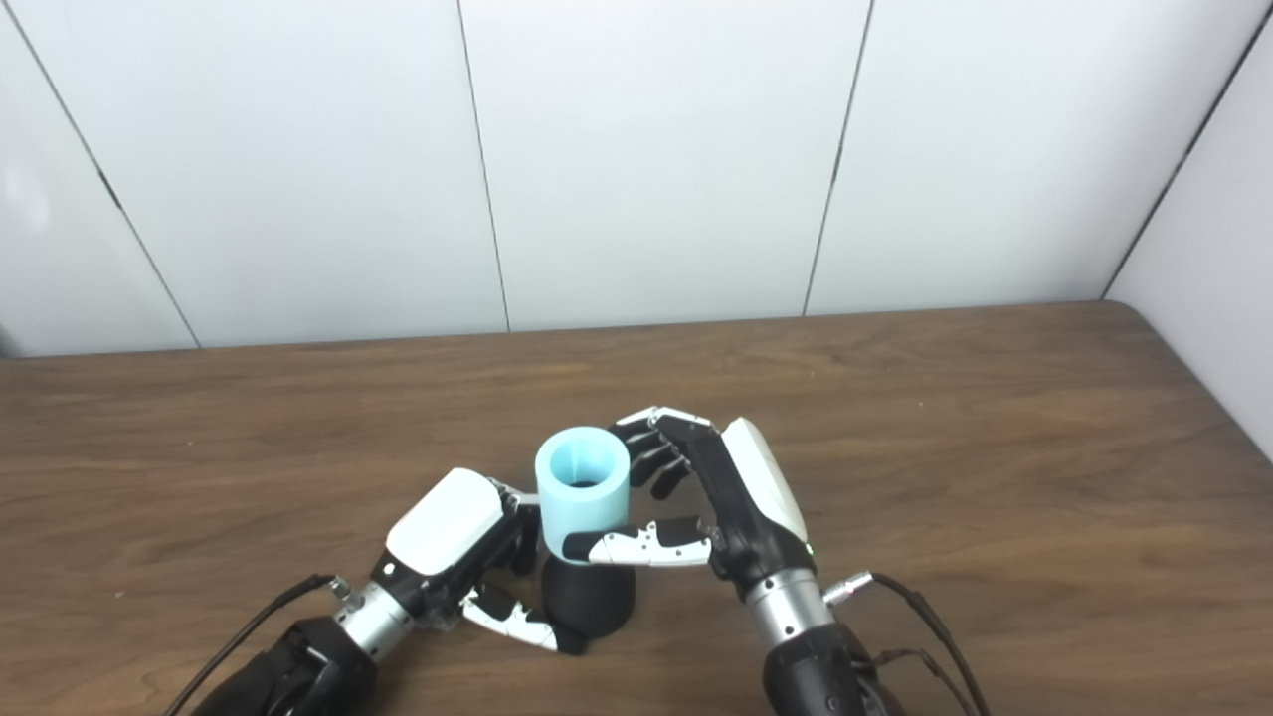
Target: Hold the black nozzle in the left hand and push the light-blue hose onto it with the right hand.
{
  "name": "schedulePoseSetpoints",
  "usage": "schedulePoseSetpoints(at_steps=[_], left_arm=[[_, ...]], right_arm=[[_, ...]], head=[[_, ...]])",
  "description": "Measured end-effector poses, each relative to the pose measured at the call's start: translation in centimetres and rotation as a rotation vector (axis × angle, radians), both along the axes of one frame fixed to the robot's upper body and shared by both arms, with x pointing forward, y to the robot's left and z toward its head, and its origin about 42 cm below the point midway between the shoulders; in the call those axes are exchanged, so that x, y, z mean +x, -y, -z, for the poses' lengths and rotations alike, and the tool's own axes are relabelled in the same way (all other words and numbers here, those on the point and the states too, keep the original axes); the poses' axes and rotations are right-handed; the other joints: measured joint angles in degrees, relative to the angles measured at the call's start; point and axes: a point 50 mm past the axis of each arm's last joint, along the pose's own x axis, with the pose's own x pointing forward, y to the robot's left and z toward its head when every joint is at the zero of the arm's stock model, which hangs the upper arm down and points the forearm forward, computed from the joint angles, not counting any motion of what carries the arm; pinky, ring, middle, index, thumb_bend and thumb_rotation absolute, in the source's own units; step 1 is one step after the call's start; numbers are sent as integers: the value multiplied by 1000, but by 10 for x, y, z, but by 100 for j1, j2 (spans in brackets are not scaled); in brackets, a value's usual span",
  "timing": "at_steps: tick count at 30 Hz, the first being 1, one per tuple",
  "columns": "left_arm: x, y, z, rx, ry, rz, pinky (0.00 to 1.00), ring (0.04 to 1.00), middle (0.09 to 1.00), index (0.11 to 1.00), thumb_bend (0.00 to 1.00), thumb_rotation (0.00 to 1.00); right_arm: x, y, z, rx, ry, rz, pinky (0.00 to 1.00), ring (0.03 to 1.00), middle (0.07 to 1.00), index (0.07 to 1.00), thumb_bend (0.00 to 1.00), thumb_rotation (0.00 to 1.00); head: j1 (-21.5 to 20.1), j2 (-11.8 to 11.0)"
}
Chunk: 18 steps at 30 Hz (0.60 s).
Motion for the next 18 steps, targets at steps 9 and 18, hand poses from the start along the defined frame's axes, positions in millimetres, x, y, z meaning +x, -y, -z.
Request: schedulePoseSetpoints(at_steps=[9,18], left_arm=[[0,0,0,0,0,0,282,338,407,519,515,0],[0,0,0,0,0,0,277,334,402,516,515,0]], right_arm=[[0,0,0,-4,0,-1,435,550,586,623,1000,361],[0,1,1,26,-20,-20,538,646,677,699,1000,445]], head=[[0,0],[-9,0]])
